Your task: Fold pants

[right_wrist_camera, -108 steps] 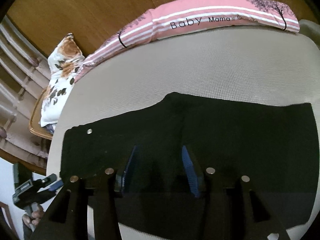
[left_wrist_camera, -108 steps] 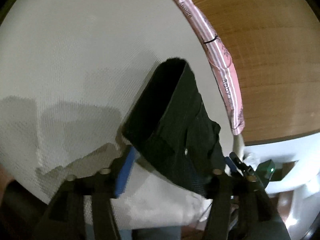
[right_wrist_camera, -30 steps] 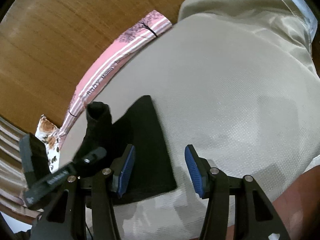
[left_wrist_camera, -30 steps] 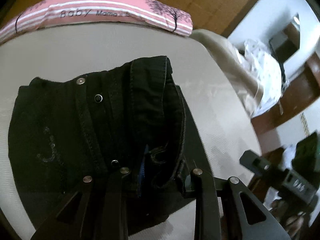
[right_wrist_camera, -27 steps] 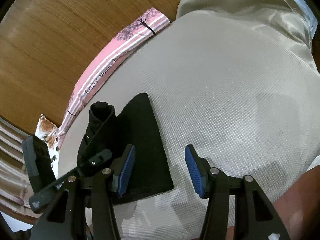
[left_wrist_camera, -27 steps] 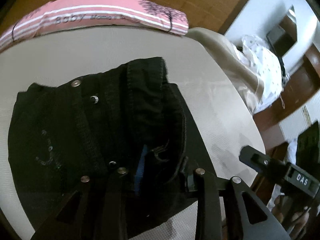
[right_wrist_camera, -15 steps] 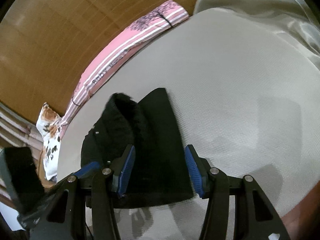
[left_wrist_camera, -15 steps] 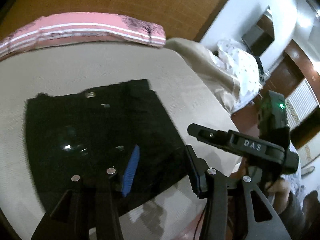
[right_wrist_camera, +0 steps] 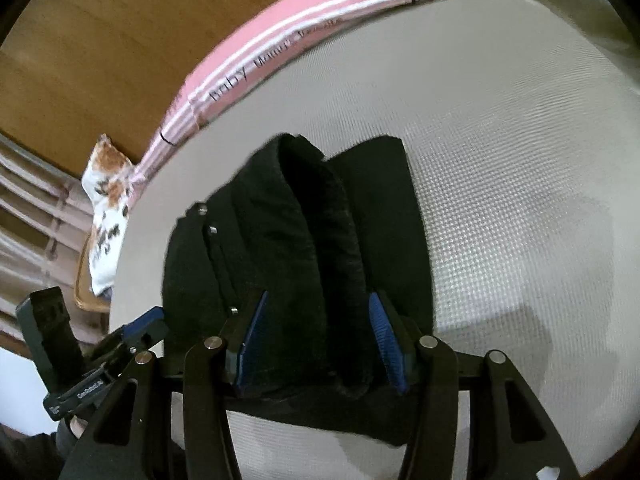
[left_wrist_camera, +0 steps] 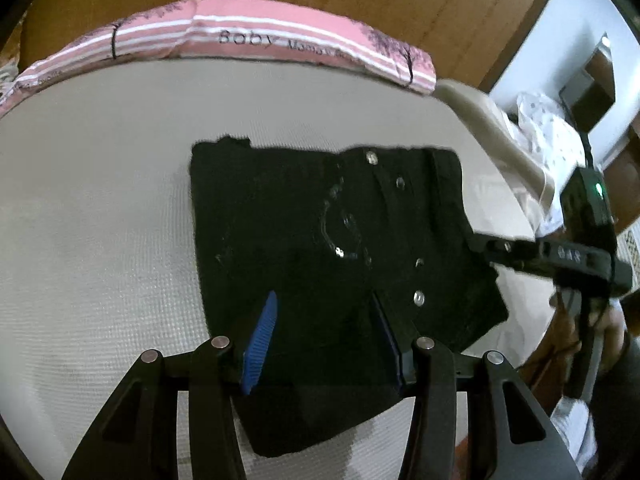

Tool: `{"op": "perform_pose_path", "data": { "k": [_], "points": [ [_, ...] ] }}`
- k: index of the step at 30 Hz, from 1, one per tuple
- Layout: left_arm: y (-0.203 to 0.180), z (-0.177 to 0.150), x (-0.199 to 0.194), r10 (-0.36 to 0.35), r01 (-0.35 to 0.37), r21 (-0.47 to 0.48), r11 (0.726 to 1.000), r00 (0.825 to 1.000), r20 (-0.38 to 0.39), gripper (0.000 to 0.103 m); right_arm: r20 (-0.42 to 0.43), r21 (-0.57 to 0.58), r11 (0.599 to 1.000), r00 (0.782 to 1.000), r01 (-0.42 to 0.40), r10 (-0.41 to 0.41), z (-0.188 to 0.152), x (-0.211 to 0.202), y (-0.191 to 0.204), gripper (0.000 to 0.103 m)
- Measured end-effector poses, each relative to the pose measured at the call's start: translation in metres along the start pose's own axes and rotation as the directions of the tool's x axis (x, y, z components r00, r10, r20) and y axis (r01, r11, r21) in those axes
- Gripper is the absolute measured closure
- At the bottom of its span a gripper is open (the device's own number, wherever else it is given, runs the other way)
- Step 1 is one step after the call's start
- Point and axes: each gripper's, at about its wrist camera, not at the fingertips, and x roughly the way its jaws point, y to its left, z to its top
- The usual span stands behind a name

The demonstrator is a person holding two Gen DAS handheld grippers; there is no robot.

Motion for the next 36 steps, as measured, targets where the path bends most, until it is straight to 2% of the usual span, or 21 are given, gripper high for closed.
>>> {"op": "perform_pose_path", "data": {
  "k": [6, 11, 13, 16, 18, 20, 23, 26, 29, 31, 32, 36],
  "points": [
    [-0.005, -0.012, 0.017, 0.017, -0.015, 0.053, 0.998, 0.999, -0.032, 0.052, 0.002, -0.025, 1.000, 1.000, -0.003, 0.003, 0.015, 0.015, -0.004, 0.054],
    [-0.008, -0.014, 0.022, 0.015, -0.013, 0.068, 0.998, 0.999, -0.032, 0.047, -0.016, -0.041, 0.996, 0.997, -0.074, 0.073, 0.027, 0.028, -0.007, 0.053],
    [-0.008, -0.015, 0.023, 0.012, -0.010, 0.066, 0.998, 0.999, -0.033, 0.047, -0.064, -0.045, 0.988, 0.988, -0.147, 0.144, 0.028, 0.033, -0.005, 0.059],
    [-0.007, -0.017, 0.025, 0.007, -0.004, 0.072, 0.997, 0.999, -0.036, 0.046, -0.089, -0.095, 0.983, 0.984, -0.160, 0.151, 0.021, 0.035, 0.000, 0.066],
    [-0.008, -0.017, 0.027, 0.006, -0.004, 0.076, 0.997, 0.999, -0.035, 0.045, -0.101, -0.088, 0.979, 0.979, -0.184, 0.175, 0.021, 0.035, -0.004, 0.069],
    [-0.007, -0.018, 0.027, 0.006, -0.003, 0.082, 0.997, 0.999, -0.036, 0.045, -0.076, -0.100, 0.979, 0.983, -0.176, 0.169, 0.021, 0.032, -0.005, 0.069],
    [-0.007, -0.019, 0.028, 0.005, -0.002, 0.087, 0.996, 0.999, -0.035, 0.045, -0.058, -0.161, 0.978, 0.991, -0.130, 0.122, 0.018, 0.031, 0.004, 0.063],
    [-0.009, -0.017, 0.032, 0.011, -0.008, 0.102, 0.995, 1.000, -0.028, 0.044, -0.092, -0.162, 0.971, 0.983, -0.173, 0.160, 0.024, 0.036, 0.002, 0.063],
    [-0.011, -0.018, 0.033, 0.019, -0.016, 0.111, 0.994, 1.000, -0.025, 0.044, -0.100, -0.106, 0.965, 0.968, -0.240, 0.230, 0.033, 0.047, -0.003, 0.064],
    [-0.010, -0.018, 0.034, 0.019, -0.016, 0.110, 0.994, 1.000, -0.023, 0.043, -0.085, -0.059, 0.961, 0.961, -0.270, 0.264, 0.039, 0.054, -0.004, 0.067],
    [-0.010, -0.019, 0.034, 0.018, -0.016, 0.111, 0.994, 1.000, -0.022, 0.043, -0.077, -0.037, 0.962, 0.961, -0.270, 0.267, 0.041, 0.057, -0.004, 0.073],
    [-0.008, -0.017, 0.030, -0.014, 0.016, 0.087, 0.996, 1.000, -0.023, 0.043, -0.001, -0.064, 0.976, 0.978, -0.207, 0.207, 0.031, 0.036, 0.017, 0.091]
  ]
}}
